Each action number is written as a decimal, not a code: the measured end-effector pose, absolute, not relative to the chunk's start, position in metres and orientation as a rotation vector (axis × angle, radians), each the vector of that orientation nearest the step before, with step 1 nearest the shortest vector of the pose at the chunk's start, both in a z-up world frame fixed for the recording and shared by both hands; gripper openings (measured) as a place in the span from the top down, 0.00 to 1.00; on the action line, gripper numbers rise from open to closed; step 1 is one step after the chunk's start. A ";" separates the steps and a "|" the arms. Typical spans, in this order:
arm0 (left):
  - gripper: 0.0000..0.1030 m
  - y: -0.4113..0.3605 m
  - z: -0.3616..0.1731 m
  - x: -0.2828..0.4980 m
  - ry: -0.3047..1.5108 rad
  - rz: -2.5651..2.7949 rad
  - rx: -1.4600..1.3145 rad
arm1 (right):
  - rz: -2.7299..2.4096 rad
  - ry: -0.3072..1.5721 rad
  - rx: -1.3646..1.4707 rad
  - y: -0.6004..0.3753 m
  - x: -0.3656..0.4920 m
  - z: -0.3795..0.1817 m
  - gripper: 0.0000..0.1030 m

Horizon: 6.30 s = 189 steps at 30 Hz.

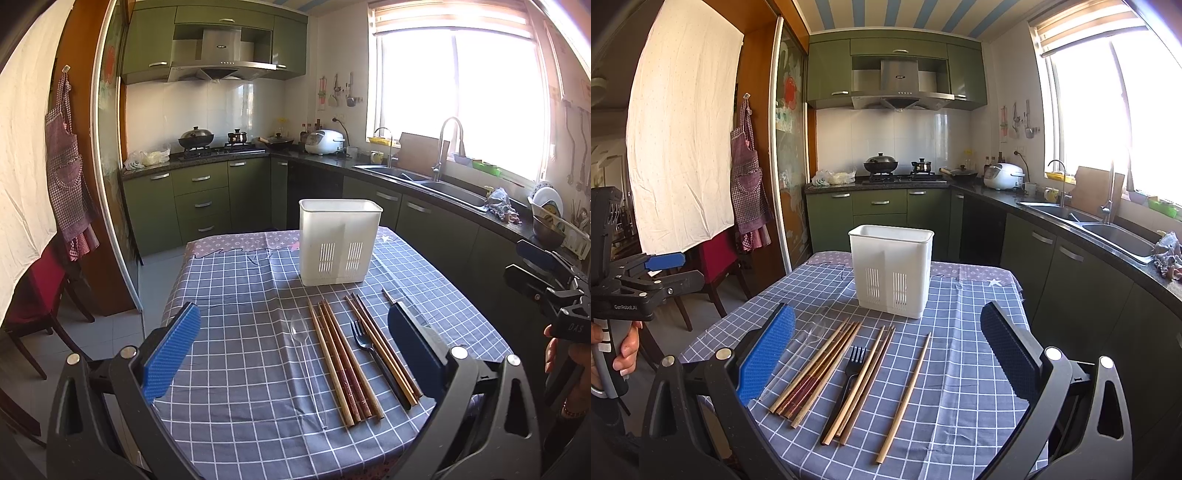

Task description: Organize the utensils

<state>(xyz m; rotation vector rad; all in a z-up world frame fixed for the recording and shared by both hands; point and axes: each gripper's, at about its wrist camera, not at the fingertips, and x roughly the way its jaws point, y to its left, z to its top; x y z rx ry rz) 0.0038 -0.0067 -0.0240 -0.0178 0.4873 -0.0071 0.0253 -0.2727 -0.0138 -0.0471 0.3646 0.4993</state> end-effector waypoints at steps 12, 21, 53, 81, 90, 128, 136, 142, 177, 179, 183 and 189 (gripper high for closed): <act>0.06 -0.007 -0.023 -0.001 0.488 -0.006 -0.018 | 0.500 0.365 -0.047 -0.272 0.025 -0.014 0.04; 0.06 -0.006 -0.024 0.004 0.494 -0.008 -0.018 | 0.501 0.367 -0.047 -0.272 0.026 -0.016 0.04; 0.06 -0.008 -0.030 0.004 0.506 -0.011 -0.014 | 0.502 0.388 -0.053 -0.270 0.030 -0.015 0.04; 0.06 0.004 -0.062 0.084 0.786 -0.015 -0.058 | 0.468 0.674 -0.104 -0.263 0.098 -0.047 0.04; 0.07 -0.012 -0.096 0.143 1.000 -0.036 0.004 | 0.507 0.917 -0.058 -0.260 0.155 -0.076 0.04; 0.90 -0.032 -0.166 0.221 1.334 -0.019 -0.043 | 0.519 1.045 -0.195 -0.229 0.191 -0.081 0.46; 0.92 -0.011 -0.159 0.210 1.286 -0.025 -0.079 | 0.600 1.139 -0.215 -0.203 0.190 -0.088 0.60; 0.92 -0.005 -0.125 0.195 1.167 -0.006 -0.053 | 0.663 1.276 -0.240 -0.164 0.188 -0.109 0.77; 0.92 -0.007 -0.066 0.161 0.965 -0.087 -0.029 | 0.703 1.360 -0.113 -0.130 0.179 -0.149 0.91; 0.92 -0.007 -0.050 0.160 0.922 -0.099 -0.040 | 0.737 1.319 -0.040 -0.140 0.177 -0.138 0.91; 0.92 -0.010 -0.013 0.165 0.811 -0.132 -0.070 | 0.803 1.206 0.094 -0.162 0.170 -0.108 0.91; 0.92 -0.021 0.049 0.194 0.550 -0.149 -0.105 | 0.828 1.079 0.197 -0.197 0.169 -0.074 0.91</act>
